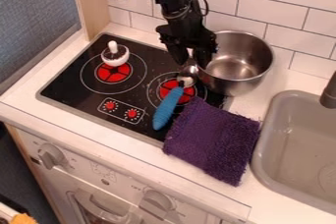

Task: Move the silver pot to the lower left side of the stove

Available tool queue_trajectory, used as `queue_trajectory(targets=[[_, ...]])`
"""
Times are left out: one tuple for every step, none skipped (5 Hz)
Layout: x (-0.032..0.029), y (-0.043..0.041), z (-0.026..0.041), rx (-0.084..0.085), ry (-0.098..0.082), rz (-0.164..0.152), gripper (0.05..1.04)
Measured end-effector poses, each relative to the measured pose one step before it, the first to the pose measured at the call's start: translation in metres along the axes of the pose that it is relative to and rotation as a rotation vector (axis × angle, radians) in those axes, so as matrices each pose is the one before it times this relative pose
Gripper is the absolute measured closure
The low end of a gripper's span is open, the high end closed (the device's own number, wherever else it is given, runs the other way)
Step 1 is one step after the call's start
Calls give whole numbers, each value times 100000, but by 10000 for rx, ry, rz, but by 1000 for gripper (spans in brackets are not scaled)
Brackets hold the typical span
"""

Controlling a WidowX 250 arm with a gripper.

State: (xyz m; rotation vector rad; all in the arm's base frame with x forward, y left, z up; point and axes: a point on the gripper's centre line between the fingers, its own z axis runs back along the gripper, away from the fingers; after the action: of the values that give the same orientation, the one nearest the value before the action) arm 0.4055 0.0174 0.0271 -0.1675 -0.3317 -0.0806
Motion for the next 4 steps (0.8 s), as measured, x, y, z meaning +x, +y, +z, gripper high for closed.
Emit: queue_trajectory(targets=[[73,-639,-102,185,216,-259,736],[-33,27,-65,45,22,68,939],[-106,31,46,59,78,-45,1006],[-24,106,10,33,9,-20,1006]])
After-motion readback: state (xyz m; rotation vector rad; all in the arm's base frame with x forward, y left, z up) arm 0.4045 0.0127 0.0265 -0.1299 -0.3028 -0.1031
